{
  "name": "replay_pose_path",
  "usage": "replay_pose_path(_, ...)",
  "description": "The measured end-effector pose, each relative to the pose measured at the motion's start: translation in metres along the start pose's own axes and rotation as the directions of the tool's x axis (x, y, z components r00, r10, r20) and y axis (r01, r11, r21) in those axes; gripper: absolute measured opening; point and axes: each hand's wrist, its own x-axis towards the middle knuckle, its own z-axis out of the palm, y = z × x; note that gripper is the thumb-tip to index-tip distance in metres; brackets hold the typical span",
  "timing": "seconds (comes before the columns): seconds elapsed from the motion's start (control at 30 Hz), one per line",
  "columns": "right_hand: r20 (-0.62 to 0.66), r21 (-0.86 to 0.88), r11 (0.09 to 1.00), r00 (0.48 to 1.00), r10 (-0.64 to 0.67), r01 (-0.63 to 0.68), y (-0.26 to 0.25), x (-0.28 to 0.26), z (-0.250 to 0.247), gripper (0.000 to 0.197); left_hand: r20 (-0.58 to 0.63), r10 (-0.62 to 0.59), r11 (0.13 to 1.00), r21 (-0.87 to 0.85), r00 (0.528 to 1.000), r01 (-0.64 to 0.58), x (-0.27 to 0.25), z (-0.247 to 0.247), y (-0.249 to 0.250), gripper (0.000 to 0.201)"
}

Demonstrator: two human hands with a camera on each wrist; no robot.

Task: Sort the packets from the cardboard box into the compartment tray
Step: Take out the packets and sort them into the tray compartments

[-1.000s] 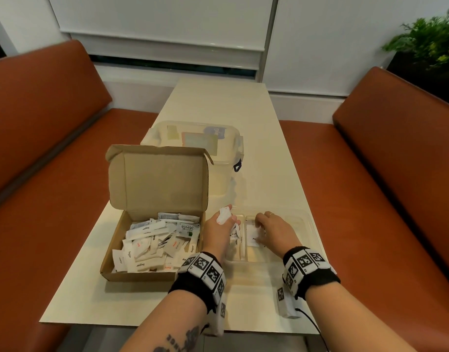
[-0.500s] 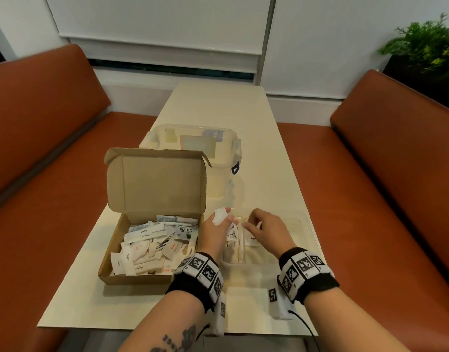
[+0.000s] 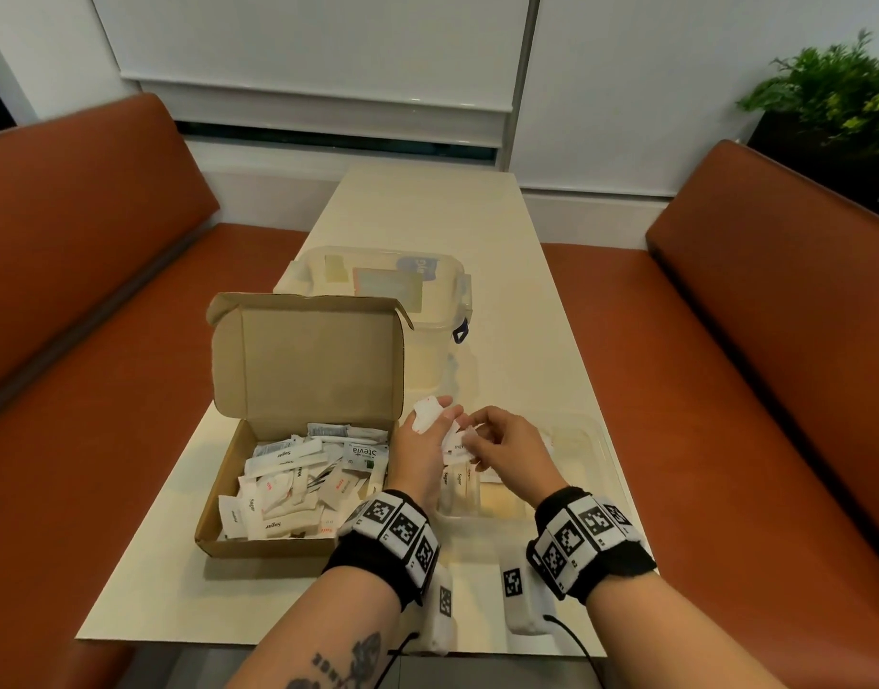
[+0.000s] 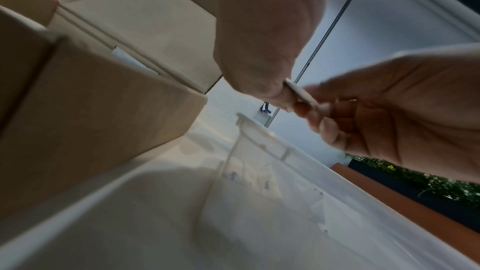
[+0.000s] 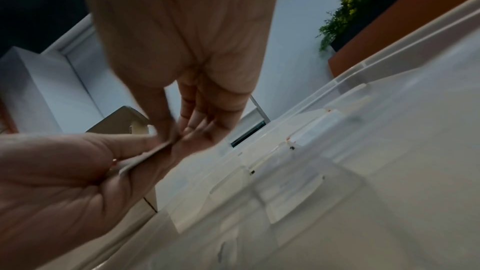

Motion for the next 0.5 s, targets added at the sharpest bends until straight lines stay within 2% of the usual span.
replay_pose_path(0.13,-0.132,0.012,1.000,0.991,0.004,-0.002,0.004,0.005,-0.012,0.004,-0.030,-0.020,1.000,-0.002,0.999,0.020,0.001,0.000,-0.004,0.010)
replay_pose_path(0.27,-0.271,0.180,0.984,0.962,0.043,0.007,0.004,0.010,-0.024,0.014,-0.041,-0.024,1.000,0.009,0.999,0.025,0.002,0.002,-0.004,0.010)
replay_pose_path(0.4,-0.267,0.235,0.972,0.963,0.037,0.028,0.001,0.010,-0.026,0.017,0.042,0.017,0.986,0.163,0.999,-0.023,0.000,0.006,-0.007,0.010)
replay_pose_path(0.5,-0.198,0.242,0.970,0.980,0.022,0.027,-0.001,0.007,-0.025,0.014,0.037,0.048,0.976,0.209,0.998,-0.054,0.000,0.006,-0.008,0.009)
